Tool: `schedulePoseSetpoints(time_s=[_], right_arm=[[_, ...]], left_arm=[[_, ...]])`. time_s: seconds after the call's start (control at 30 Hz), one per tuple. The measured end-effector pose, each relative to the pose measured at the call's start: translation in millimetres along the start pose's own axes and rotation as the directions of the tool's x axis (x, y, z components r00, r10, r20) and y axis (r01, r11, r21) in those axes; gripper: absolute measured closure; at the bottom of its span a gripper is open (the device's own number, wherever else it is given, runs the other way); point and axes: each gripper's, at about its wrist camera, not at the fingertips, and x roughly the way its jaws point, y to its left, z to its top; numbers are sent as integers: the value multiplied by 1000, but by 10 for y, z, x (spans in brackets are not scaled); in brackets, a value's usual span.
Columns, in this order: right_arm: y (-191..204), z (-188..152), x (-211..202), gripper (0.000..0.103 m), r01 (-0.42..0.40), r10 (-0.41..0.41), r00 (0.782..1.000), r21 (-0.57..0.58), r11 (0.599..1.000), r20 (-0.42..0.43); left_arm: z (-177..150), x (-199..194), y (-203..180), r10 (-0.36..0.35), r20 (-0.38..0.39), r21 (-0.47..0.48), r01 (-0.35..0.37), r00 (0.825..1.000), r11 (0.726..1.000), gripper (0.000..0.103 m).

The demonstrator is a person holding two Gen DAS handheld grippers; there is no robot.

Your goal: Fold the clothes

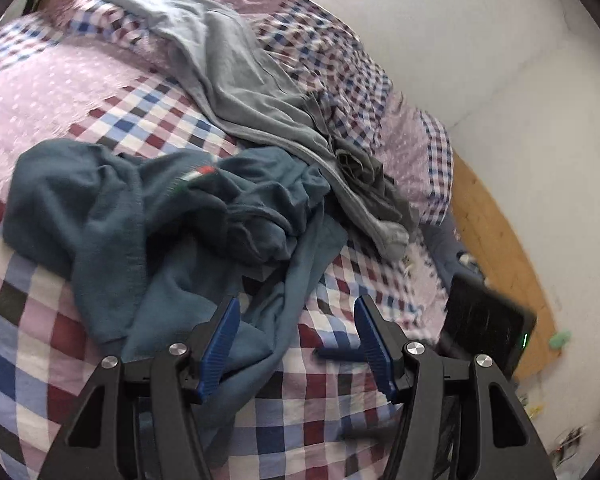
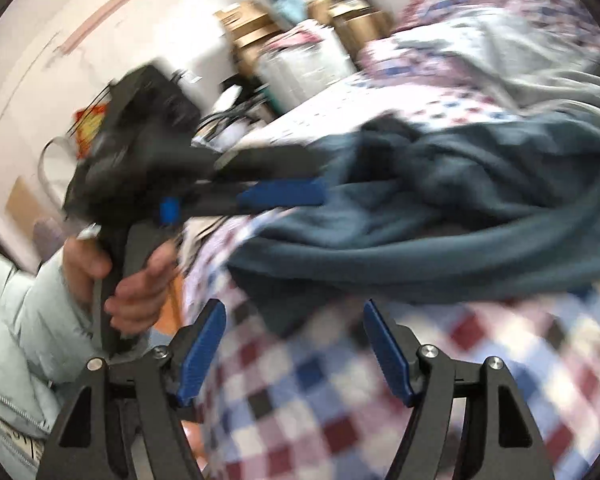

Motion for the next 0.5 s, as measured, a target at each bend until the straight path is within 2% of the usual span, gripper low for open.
schedulePoseSetpoints(time_s=[0.1, 0.23, 0.37, 0.5], right_arm=[[-279, -7, -261, 28, 99, -106, 992, 97, 990, 68], [-614, -61, -621, 28, 195, -242, 956, 262, 945, 163], [-811, -100, -904, 28, 224, -337, 909, 394, 891, 245], [-864, -128, -1053, 28, 224, -373, 883, 444, 868, 284]], left_arm=[[-35, 124, -149, 17, -16, 62, -16, 1000, 998, 40], [-95, 295, -296, 73, -26, 134, -69, 997, 989, 40], [-169, 508, -396, 160, -27, 201, -152, 987, 968, 40], [-208, 705, -472, 263, -16, 280, -248, 965, 927, 40]])
